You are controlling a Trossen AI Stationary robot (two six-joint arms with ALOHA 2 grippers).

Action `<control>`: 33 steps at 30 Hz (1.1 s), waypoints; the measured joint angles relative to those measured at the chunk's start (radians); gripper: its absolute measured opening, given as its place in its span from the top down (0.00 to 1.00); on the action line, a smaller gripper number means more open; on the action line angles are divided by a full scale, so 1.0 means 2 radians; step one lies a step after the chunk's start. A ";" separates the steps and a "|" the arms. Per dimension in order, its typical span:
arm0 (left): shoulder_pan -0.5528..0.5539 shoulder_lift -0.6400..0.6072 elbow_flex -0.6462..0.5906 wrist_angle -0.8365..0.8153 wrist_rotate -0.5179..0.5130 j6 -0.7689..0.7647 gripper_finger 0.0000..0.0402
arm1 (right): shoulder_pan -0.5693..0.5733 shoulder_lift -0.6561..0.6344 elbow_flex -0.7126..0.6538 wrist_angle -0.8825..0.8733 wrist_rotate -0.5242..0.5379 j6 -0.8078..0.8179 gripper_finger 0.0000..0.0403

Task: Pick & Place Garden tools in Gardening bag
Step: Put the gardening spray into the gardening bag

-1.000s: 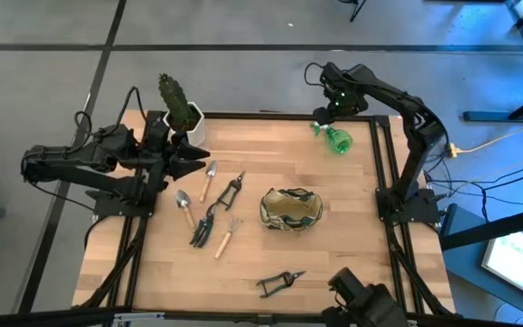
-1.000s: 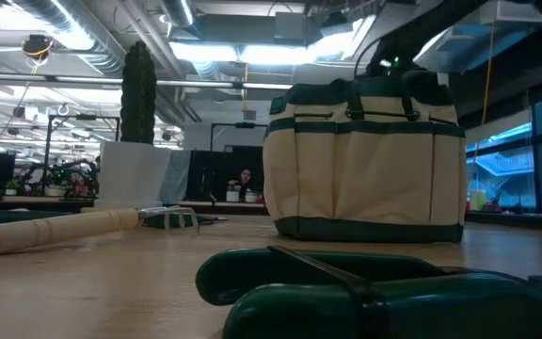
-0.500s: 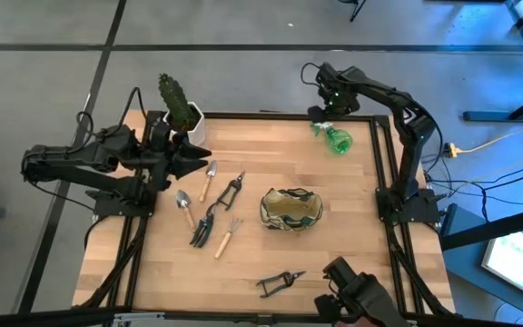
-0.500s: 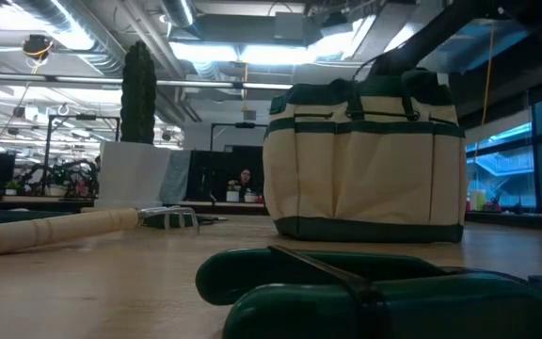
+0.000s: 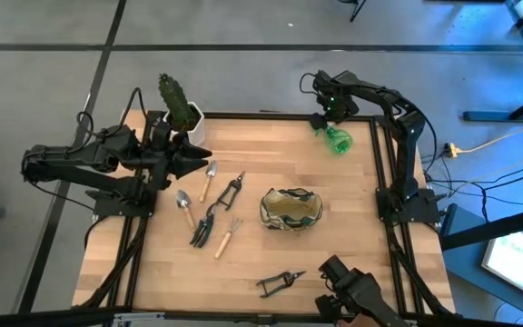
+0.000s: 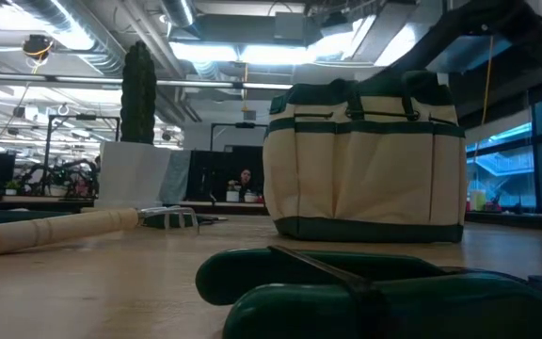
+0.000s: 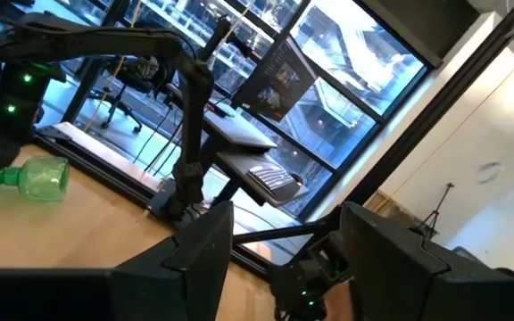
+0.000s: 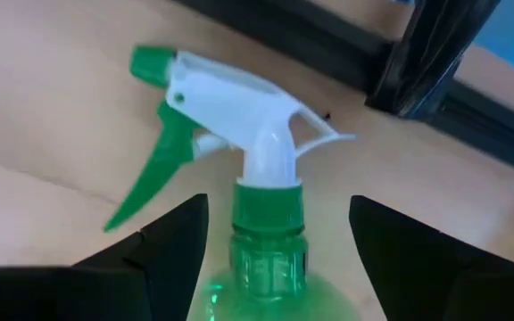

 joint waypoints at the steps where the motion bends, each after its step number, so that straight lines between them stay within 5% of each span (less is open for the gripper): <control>1: 0.000 0.000 0.000 0.000 0.000 -0.001 0.49 | 0.000 0.001 0.000 -0.004 0.000 -0.002 0.32; 33: 0.000 0.000 0.000 0.000 -0.009 -0.001 0.49 | 0.020 -0.001 -0.077 0.079 -0.006 0.008 0.37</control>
